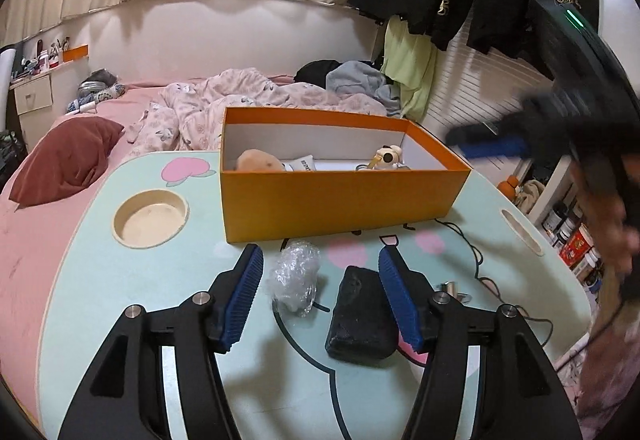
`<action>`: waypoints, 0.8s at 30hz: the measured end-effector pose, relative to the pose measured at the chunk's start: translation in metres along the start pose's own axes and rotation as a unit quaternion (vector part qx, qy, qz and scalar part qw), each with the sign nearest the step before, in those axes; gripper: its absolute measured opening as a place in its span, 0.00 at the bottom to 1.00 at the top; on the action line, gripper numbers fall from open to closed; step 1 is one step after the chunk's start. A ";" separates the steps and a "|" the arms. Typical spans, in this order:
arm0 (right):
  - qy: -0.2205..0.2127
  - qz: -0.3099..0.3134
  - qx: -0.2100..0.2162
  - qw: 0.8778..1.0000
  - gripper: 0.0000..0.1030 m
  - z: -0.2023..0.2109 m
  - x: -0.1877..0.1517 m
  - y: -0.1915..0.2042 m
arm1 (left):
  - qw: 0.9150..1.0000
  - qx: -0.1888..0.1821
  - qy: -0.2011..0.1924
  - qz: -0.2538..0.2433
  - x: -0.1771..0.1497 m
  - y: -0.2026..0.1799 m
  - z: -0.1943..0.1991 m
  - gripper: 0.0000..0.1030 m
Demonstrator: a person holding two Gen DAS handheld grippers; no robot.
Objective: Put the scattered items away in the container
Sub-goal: 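Grasp the black pouch in the box with the left tool, place it on the table, then grasp the white RED EARTH tube with the right tool, lay it on the table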
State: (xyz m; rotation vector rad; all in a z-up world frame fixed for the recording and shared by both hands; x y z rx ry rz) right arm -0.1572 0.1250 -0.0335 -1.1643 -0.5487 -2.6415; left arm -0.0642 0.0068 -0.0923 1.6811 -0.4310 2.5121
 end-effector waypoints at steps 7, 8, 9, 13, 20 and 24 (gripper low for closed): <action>0.117 0.008 -0.030 0.993 0.29 -0.107 0.014 0.010 | 1.000 0.004 -0.008 0.002 -0.002 0.004 0.004 0.59; 0.139 0.001 -0.035 0.990 0.29 -0.122 0.010 0.009 | 1.000 0.003 -0.006 0.006 -0.003 0.005 0.003 0.59; 0.150 -0.003 -0.032 0.988 0.29 -0.130 0.008 0.009 | 1.000 0.001 -0.002 0.011 -0.004 0.006 0.002 0.59; 0.167 -0.005 -0.041 0.985 0.29 -0.150 0.001 0.010 | 0.999 -0.011 -0.001 0.042 -0.004 0.013 0.002 0.59; 0.178 0.065 -0.057 0.980 0.27 -0.153 -0.013 0.023 | 0.997 -0.016 0.002 0.071 -0.005 0.020 0.001 0.59; 0.151 0.111 -0.095 0.978 0.18 -0.150 -0.017 0.028 | 0.998 -0.013 -0.002 0.063 -0.005 0.018 0.003 0.59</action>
Point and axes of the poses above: each gripper's, at about its wrist camera, not at the fingertips, and z roughly against the way its jaws point, y to its left, x to its top, the point moved 7 cm from there along -z, roughly the way its jaws point, and after that the axes turned 14 degrees about -y, right-handed, at the moved point
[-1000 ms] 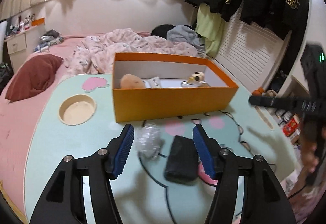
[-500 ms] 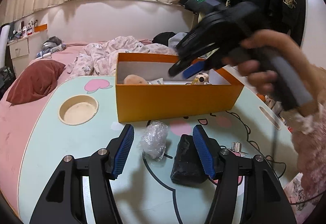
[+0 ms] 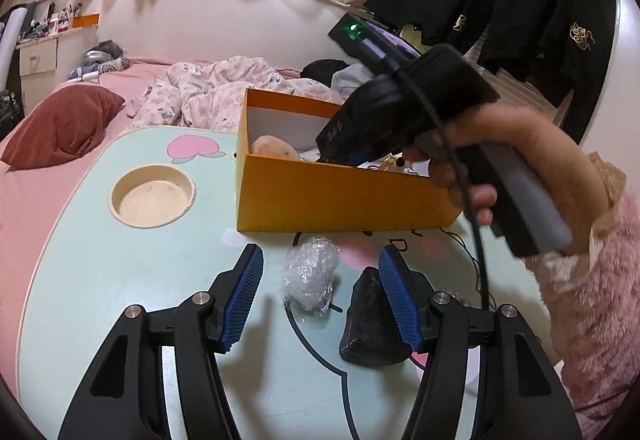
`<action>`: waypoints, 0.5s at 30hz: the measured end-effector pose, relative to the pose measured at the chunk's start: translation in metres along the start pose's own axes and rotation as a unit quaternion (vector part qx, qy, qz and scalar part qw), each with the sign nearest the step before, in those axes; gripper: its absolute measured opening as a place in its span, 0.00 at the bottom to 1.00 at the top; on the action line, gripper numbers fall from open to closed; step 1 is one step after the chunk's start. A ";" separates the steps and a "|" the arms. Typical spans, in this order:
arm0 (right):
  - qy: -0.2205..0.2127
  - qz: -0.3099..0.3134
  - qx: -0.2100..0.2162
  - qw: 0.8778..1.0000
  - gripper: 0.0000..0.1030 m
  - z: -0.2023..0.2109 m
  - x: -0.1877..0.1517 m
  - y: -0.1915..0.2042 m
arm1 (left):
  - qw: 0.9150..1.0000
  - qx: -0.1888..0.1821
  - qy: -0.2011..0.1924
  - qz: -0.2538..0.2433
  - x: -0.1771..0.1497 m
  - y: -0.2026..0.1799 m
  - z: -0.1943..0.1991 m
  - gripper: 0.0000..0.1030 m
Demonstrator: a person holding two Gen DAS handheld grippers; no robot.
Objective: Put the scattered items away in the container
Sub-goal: 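Grasp the white RED EARTH tube with the right tool, lay it on the table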
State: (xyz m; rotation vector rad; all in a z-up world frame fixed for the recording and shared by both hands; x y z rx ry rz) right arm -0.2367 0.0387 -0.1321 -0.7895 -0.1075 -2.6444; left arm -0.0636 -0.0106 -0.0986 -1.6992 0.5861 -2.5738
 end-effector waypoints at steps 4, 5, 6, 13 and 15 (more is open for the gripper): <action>-0.015 -0.044 0.033 0.998 0.18 0.004 0.002 -0.010 | 1.000 -0.001 0.004 -0.002 -0.002 0.000 -0.001 0.59; -0.026 -0.059 0.043 0.997 0.18 0.010 0.005 -0.014 | 1.000 -0.001 0.004 -0.001 -0.002 0.000 -0.001 0.59; -0.042 -0.069 0.049 0.996 0.18 0.019 0.009 -0.018 | 1.000 0.001 0.004 -0.001 -0.001 0.000 -0.001 0.59; -0.145 -0.079 0.083 0.983 0.18 0.115 0.006 -0.025 | 1.000 0.004 0.009 -0.003 -0.002 0.000 -0.002 0.59; -0.143 -0.077 0.108 0.981 0.18 0.132 -0.013 -0.025 | 1.000 0.004 0.009 -0.005 -0.003 -0.001 -0.002 0.59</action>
Point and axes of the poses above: each gripper's, at about its wrist camera, not at the fingertips, and z roughly against the way its jaws point, y to its left, x to its top, the point moved 7 cm from there along -z, roughly the way its jaws point, and after that the axes turned 14 degrees about -y, right-handed, at the moved point
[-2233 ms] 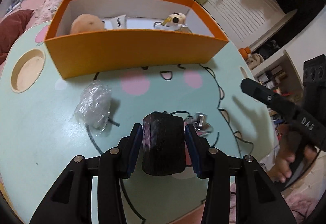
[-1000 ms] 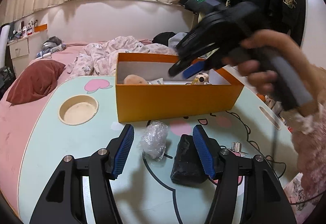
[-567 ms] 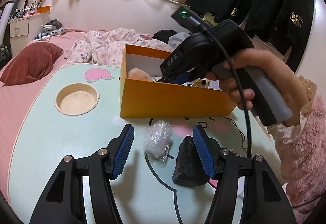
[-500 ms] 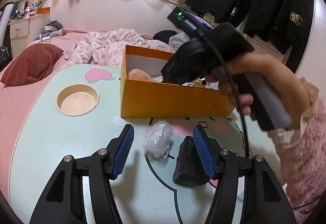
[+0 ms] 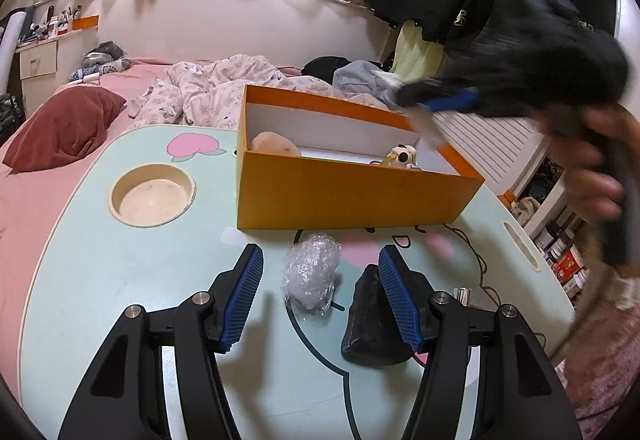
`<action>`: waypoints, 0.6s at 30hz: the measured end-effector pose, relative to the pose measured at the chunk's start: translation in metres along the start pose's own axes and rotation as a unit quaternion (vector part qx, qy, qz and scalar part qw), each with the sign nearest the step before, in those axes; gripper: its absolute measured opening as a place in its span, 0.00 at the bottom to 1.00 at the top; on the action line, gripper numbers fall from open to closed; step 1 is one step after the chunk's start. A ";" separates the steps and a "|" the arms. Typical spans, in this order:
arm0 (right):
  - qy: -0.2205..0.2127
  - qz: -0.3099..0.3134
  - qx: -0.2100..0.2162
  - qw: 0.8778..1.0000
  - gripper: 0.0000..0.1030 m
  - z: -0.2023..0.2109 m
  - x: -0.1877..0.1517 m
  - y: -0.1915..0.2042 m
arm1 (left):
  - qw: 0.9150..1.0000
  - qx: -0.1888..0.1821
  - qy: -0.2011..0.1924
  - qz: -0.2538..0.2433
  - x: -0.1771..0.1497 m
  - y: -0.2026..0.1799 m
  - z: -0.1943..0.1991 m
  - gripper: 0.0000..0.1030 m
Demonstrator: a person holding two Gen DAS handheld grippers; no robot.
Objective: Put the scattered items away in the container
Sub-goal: 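Grasp the white RED EARTH tube with the right tool, lay it on the table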
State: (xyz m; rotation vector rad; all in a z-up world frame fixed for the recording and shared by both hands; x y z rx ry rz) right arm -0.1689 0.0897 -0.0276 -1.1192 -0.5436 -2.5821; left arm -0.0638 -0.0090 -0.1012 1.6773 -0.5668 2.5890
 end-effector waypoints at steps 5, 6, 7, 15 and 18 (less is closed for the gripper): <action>0.002 -0.009 0.004 1.000 0.19 0.032 -0.051 -0.013 | 1.000 0.001 0.002 -0.004 -0.001 -0.001 -0.001 0.59; 0.004 -0.018 0.007 1.000 0.19 0.035 -0.060 -0.016 | 1.000 0.000 0.002 -0.004 -0.001 -0.001 -0.001 0.59; 0.008 -0.027 0.008 1.000 0.19 0.037 -0.070 -0.021 | 1.000 0.001 0.002 -0.004 -0.001 -0.001 -0.001 0.59; 0.037 -0.064 -0.019 0.997 0.19 0.026 -0.112 -0.052 | 1.000 0.003 0.001 -0.008 -0.002 -0.001 -0.001 0.59; 0.049 -0.061 -0.020 0.997 0.19 0.021 -0.119 -0.052 | 1.000 0.001 -0.001 -0.012 -0.002 -0.002 0.000 0.59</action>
Point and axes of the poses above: each gripper's, at about its wrist camera, not at the fingertips, and z roughly against the way its jaws point, y to its left, x to its top, the point moved 7 cm from there along -z, roughly the way its jaws point, and after that the axes turned 14 degrees about -y, right-handed, at the moved point
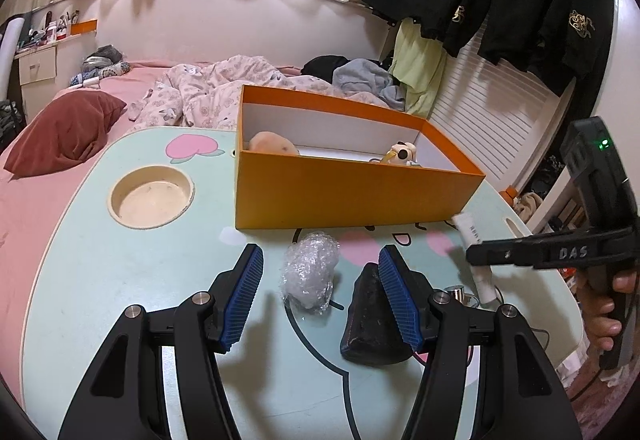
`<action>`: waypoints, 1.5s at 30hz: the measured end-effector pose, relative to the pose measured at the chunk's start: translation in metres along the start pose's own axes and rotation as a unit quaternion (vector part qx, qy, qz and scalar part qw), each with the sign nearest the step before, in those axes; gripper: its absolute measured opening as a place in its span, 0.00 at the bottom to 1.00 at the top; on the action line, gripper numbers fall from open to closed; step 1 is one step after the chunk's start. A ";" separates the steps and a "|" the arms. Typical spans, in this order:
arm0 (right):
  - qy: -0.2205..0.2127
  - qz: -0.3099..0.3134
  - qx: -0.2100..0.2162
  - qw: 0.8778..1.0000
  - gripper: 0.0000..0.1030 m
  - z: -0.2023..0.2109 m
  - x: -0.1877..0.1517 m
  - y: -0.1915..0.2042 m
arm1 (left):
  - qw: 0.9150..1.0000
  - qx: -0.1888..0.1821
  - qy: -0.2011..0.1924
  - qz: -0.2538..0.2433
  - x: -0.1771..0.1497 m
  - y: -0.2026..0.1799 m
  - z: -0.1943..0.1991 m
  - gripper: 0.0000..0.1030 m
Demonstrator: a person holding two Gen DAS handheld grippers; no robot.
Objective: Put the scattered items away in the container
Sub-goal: 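Grasp the white RED EARTH tube with the right tool, lay it on the table, then grasp the tan plush head with the left tool, set it on the table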
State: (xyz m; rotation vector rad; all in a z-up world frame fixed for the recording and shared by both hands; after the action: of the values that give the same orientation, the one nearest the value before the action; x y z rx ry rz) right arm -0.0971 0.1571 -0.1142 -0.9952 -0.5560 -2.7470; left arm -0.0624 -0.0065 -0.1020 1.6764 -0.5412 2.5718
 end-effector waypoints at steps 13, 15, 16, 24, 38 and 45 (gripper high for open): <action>-0.069 -0.011 0.015 0.997 0.35 0.038 0.011 0.002 | 1.000 0.004 0.000 -0.018 0.042 -0.021 -0.001 0.59; -0.068 -0.018 0.029 0.997 0.35 0.040 0.010 0.001 | 0.998 0.030 0.055 -0.028 0.060 -0.024 -0.021 0.59; -0.068 -0.019 0.034 0.997 0.35 0.041 0.009 0.001 | 0.995 0.044 0.077 -0.034 0.067 -0.023 -0.031 0.59; -0.064 -0.031 0.044 0.996 0.35 0.042 0.005 -0.002 | 0.971 0.129 0.194 -0.045 0.094 0.008 -0.123 0.59; -0.065 -0.050 0.051 0.995 0.37 0.043 0.005 -0.015 | 0.946 0.192 0.248 -0.078 0.064 0.028 -0.162 0.42; -0.061 -0.052 0.054 0.995 0.38 0.042 0.005 -0.015 | 0.936 0.179 0.280 -0.121 0.051 0.011 -0.176 0.76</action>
State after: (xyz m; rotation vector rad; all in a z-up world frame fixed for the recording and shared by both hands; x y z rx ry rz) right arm -0.0806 0.1873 -0.0857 -1.1439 -0.7881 -2.7236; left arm -0.2413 0.0278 -0.1230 0.8925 0.1604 2.8753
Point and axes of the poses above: each gripper's, at about its wrist camera, not at the fingertips, and z roughly against the way its jaws point, y to its left, x to its top, the point moved 7 cm from there along -z, roughly the way its jaws point, and after that the axes turned 14 degrees about -y, right-handed, at the moved point
